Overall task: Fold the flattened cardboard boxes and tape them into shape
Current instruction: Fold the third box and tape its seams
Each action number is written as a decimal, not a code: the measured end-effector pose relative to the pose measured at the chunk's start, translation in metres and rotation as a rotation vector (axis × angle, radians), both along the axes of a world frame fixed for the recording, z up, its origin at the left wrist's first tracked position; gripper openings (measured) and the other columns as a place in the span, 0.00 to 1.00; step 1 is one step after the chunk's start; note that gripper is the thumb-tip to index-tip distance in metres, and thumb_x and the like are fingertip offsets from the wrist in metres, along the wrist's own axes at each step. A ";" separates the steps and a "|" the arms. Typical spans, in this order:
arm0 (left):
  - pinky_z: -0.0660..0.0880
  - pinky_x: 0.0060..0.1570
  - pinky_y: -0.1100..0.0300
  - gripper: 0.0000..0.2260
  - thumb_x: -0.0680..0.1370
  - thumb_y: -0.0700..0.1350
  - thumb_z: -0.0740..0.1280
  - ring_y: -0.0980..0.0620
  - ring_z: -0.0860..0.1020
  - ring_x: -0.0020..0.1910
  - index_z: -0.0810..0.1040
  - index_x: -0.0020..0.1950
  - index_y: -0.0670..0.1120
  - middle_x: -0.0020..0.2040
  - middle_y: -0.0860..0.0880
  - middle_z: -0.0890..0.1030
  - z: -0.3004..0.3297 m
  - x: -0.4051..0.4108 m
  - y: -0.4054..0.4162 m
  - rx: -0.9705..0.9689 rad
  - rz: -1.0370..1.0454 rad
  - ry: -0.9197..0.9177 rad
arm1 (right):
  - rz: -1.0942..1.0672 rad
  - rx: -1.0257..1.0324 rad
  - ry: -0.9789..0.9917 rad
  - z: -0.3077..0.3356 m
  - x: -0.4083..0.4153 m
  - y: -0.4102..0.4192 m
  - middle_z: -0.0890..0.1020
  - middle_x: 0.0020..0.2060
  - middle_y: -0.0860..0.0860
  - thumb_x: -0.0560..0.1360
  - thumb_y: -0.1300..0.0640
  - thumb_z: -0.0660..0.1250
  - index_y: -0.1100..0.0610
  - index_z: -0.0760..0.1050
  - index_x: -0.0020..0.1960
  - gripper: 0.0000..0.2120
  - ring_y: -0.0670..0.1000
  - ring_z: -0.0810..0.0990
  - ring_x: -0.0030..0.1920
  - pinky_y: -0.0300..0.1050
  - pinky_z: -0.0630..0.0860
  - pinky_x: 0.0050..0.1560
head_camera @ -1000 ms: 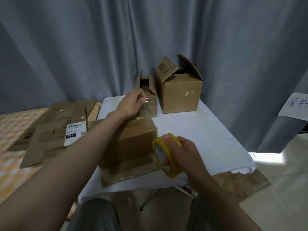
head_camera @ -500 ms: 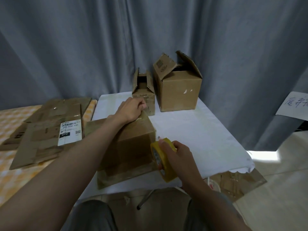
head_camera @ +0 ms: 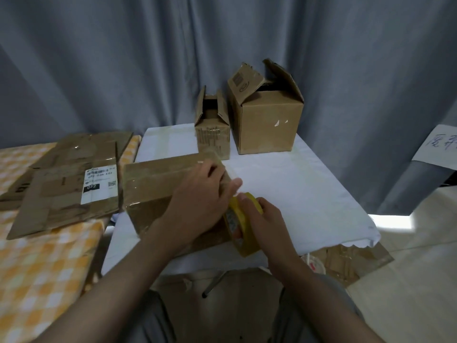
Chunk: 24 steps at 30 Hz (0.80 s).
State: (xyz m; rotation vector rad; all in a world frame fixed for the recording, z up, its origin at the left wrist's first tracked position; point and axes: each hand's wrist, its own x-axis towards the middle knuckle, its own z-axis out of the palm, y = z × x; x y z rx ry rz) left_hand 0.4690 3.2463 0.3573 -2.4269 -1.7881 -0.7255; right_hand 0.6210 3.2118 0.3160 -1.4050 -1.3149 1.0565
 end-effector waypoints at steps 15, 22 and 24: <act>0.62 0.58 0.62 0.38 0.73 0.73 0.57 0.52 0.68 0.63 0.68 0.74 0.47 0.68 0.51 0.68 -0.007 -0.006 0.006 -0.058 0.039 -0.013 | 0.294 0.139 -0.848 -0.031 0.032 0.085 0.76 0.55 0.58 0.79 0.56 0.65 0.54 0.78 0.61 0.12 0.58 0.73 0.57 0.52 0.73 0.57; 0.62 0.57 0.62 0.40 0.72 0.75 0.55 0.54 0.68 0.62 0.67 0.74 0.48 0.68 0.51 0.68 -0.009 -0.006 0.007 -0.065 0.033 -0.012 | 0.114 0.272 -0.801 -0.030 0.033 0.086 0.81 0.43 0.54 0.77 0.53 0.68 0.59 0.78 0.50 0.09 0.55 0.79 0.44 0.51 0.77 0.44; 0.62 0.57 0.62 0.41 0.71 0.76 0.54 0.54 0.68 0.62 0.67 0.73 0.48 0.68 0.51 0.68 -0.010 -0.007 0.007 -0.067 0.029 -0.026 | 0.010 0.294 -0.662 -0.022 0.043 0.084 0.81 0.39 0.51 0.76 0.54 0.70 0.59 0.79 0.48 0.08 0.52 0.78 0.40 0.51 0.78 0.42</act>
